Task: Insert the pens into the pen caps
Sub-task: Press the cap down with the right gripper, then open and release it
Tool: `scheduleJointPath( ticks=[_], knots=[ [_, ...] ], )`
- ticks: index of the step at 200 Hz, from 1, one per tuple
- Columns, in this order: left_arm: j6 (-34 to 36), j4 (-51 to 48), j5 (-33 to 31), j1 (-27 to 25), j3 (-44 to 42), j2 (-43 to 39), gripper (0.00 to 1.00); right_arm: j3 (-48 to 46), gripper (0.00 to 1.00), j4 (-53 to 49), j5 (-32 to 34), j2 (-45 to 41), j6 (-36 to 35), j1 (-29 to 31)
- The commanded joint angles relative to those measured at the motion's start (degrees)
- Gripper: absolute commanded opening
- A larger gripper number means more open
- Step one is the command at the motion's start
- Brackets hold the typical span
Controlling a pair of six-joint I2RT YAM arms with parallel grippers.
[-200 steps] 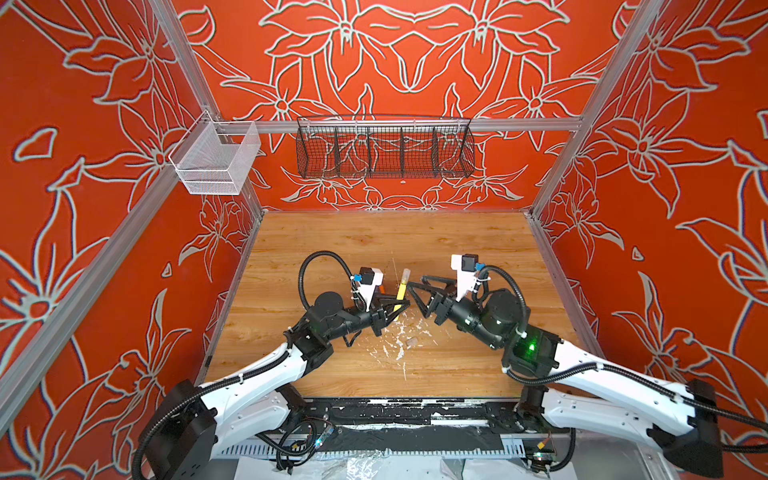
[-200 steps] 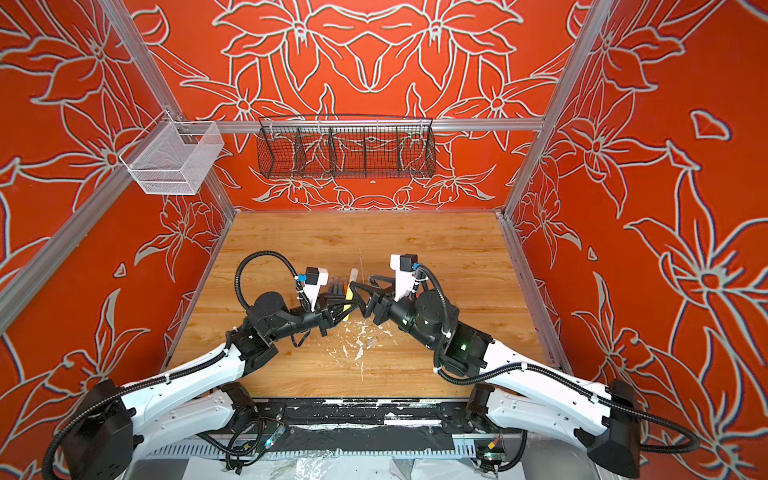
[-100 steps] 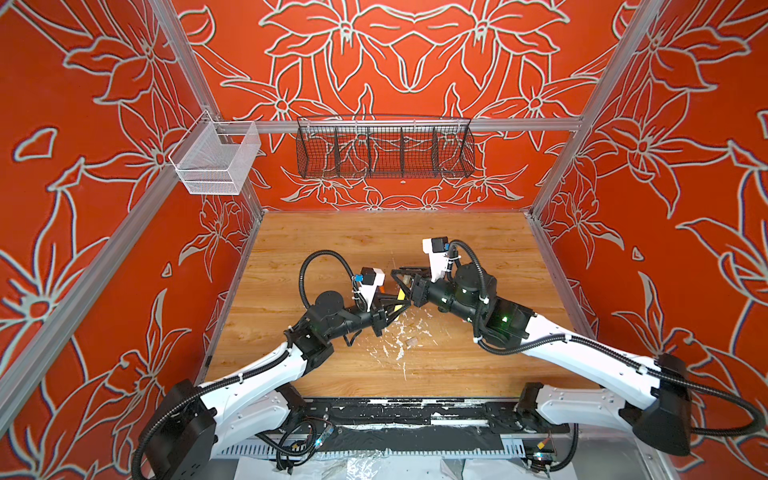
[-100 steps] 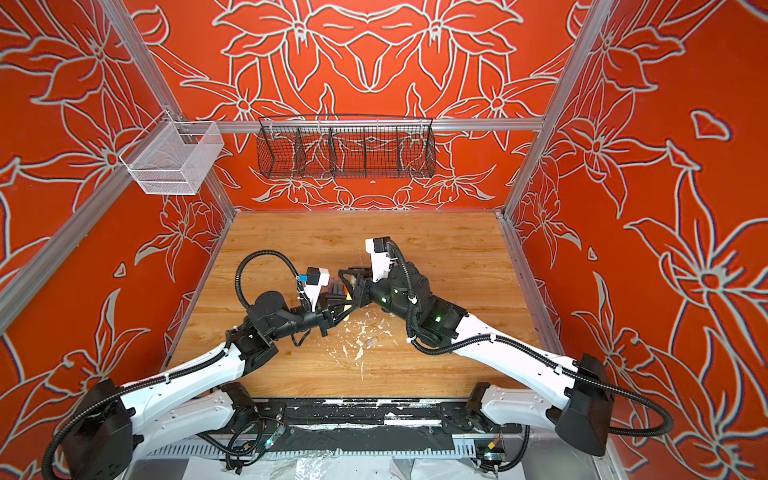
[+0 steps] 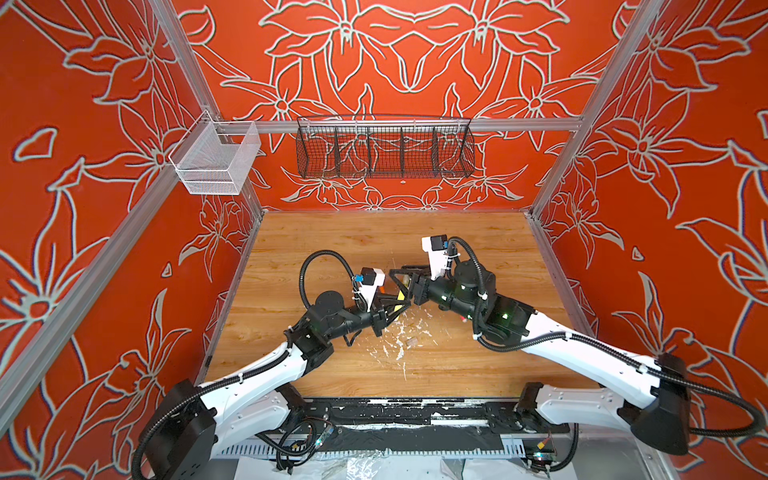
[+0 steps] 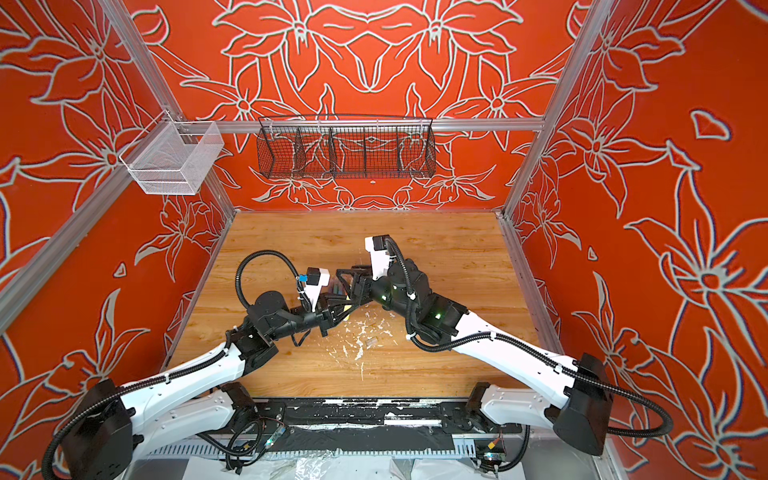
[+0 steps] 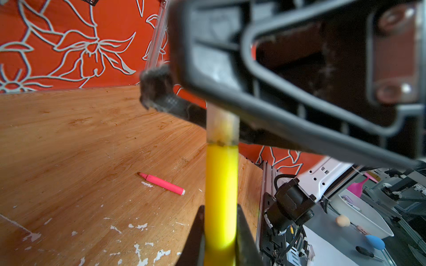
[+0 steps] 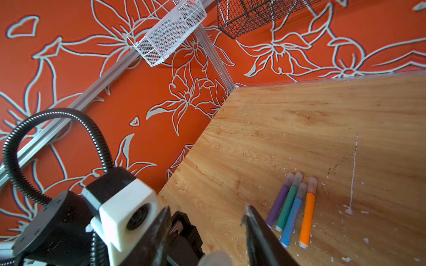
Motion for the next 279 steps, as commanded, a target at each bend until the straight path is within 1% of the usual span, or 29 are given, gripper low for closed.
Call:
scheduleJointPath(
  ticks=[1,31,84,128,142,147,161,186,216,219,228,241,253,279],
  knots=[
    [0.69,0.93,0.69,-0.41,1.46,-0.17,0.0,2.15,0.45,-0.64,0.23,0.03,-0.33,-0.45],
    [0.75,0.93,0.69,-0.41,1.47,-0.12,0.0,2.55,0.35,-0.81,-0.06,0.61,-0.37,-0.56],
    [0.64,0.97,-0.27,-0.41,1.12,-0.17,0.0,0.42,0.0,-0.66,-3.52,1.41,1.99,-0.34],
    [0.85,1.18,-2.84,-0.41,0.84,-0.81,0.0,-4.68,0.0,-0.14,-3.0,0.63,3.48,2.24],
    [1.76,1.16,-7.45,-0.32,0.77,-0.87,0.0,-6.65,0.0,0.48,-2.23,0.16,4.12,3.85],
    [1.91,1.31,-9.61,-0.28,0.73,-3.01,0.0,-7.26,0.0,0.63,-2.15,0.02,4.35,4.31],
    [2.75,1.84,-14.35,0.09,1.59,-3.63,0.0,-9.14,0.0,2.29,-2.38,-0.32,5.2,5.47],
    [4.19,-2.07,-16.67,1.46,7.56,-3.12,0.0,-9.81,0.0,2.55,-2.5,0.26,5.11,7.81],
    [3.72,-3.12,-16.95,3.37,13.7,-1.83,0.0,-11.49,0.0,4.88,-2.12,0.69,5.92,9.33],
    [3.62,-3.54,-16.93,3.63,14.41,-0.09,0.0,-11.61,0.0,4.94,-2.21,0.81,5.86,9.44],
    [3.11,-4.88,-16.56,4.62,16.71,1.31,0.0,-11.91,0.0,5.32,-2.72,0.95,5.96,9.63],
    [1.22,-6.1,-14.3,6.61,19.73,3.47,0.0,-12.66,0.0,6.66,-3.8,1.05,6.32,9.82],
    [-1.05,-5.94,-10.72,8.69,21.62,5.17,0.0,-13.13,0.0,7.68,-4.49,1.05,6.44,10.09],
    [-5.83,-3.64,-7.45,12.56,22.4,6.38,0.0,-13.3,0.0,9.05,-6.55,1.81,6.44,10.76]
  ],
)
